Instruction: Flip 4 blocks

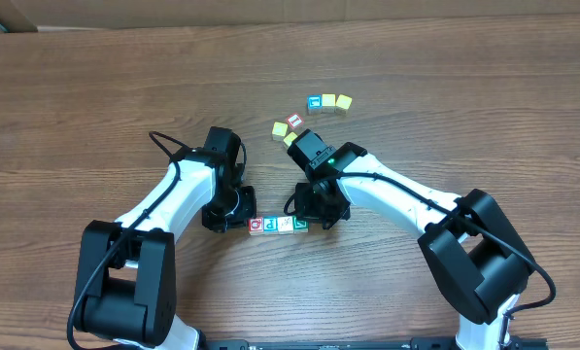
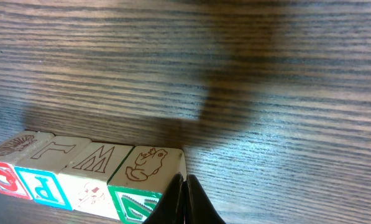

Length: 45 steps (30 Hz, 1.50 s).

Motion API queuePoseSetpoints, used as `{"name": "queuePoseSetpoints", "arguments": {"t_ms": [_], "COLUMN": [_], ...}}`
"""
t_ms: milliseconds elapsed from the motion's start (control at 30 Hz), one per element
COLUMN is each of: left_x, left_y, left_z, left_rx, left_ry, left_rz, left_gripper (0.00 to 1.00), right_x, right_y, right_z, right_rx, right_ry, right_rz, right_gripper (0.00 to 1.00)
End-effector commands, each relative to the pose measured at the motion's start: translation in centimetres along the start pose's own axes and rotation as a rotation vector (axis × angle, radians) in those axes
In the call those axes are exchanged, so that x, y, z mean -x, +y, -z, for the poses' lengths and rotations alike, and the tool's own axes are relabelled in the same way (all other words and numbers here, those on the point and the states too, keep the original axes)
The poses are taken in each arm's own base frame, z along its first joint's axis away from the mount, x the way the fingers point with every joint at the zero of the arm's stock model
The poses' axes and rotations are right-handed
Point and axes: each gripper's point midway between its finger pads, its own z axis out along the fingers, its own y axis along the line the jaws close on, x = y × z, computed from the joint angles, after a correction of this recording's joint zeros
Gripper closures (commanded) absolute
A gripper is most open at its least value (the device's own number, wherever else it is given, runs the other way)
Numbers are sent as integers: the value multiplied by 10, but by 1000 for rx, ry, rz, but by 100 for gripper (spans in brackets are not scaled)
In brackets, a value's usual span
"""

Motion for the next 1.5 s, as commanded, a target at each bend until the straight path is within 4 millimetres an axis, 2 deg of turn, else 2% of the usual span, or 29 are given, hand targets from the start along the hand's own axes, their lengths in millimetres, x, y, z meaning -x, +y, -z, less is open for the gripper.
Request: {"name": "queuePoseSetpoints", "arguments": {"t_ms": [0,367,667,1067,1467], "left_x": [-7,-6,-9,-15,-9], "left_y": [-8,0,6,4,0], "left_z": [-4,-4,-4,-4,-4], "left_rx": [-41,6,40,27,7], "left_ry": [29,23,30,57,34], "left_rz": [8,9,11,16,7], "left_gripper": [96,96,96,96,96], "right_x": [-5,1,-3,-7,-7], "right_y": [7,-2,-6,-2,-2], "right_z": [5,5,5,5,5], "right_rx": [29,-14,-32,-10,-10], "right_ry": [8,-24,-8,13,13], "right_rz": [17,13,4,-4,-3], "right_gripper": [96,96,96,96,96]}}
